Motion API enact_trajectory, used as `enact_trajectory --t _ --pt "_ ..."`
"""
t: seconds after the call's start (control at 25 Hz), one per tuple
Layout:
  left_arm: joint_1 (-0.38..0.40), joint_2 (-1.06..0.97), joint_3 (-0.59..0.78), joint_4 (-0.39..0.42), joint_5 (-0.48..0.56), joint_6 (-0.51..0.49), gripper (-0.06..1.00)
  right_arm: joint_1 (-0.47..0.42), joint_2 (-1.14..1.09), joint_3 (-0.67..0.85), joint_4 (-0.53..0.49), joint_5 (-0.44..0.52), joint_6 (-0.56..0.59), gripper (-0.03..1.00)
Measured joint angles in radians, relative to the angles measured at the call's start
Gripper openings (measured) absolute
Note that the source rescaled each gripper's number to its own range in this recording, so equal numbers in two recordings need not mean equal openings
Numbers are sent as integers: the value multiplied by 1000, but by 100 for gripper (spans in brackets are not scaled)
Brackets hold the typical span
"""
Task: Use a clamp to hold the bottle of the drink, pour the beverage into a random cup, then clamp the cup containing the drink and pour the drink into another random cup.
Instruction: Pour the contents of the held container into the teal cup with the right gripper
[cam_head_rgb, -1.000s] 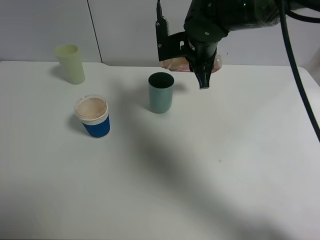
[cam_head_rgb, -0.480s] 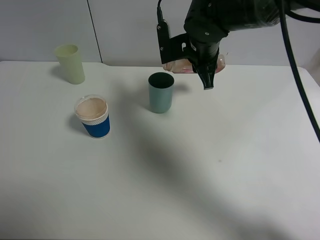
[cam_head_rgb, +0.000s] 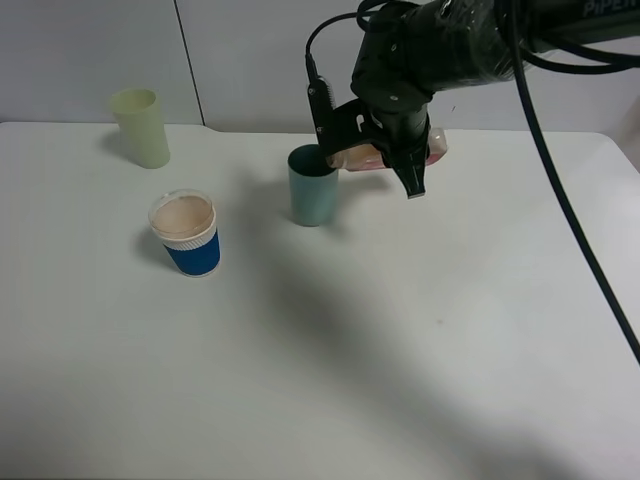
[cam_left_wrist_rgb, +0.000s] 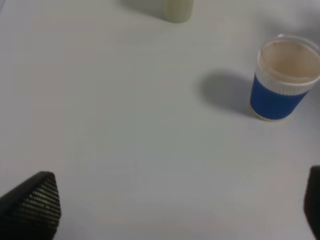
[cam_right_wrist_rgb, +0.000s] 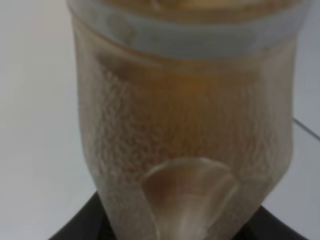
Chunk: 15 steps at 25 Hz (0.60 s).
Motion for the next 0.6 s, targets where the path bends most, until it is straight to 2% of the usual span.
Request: enact_trajectory --t 0.6 --pt "0 0 0 0 0 0 99 3 0 -34 -6 -4 -1 0"
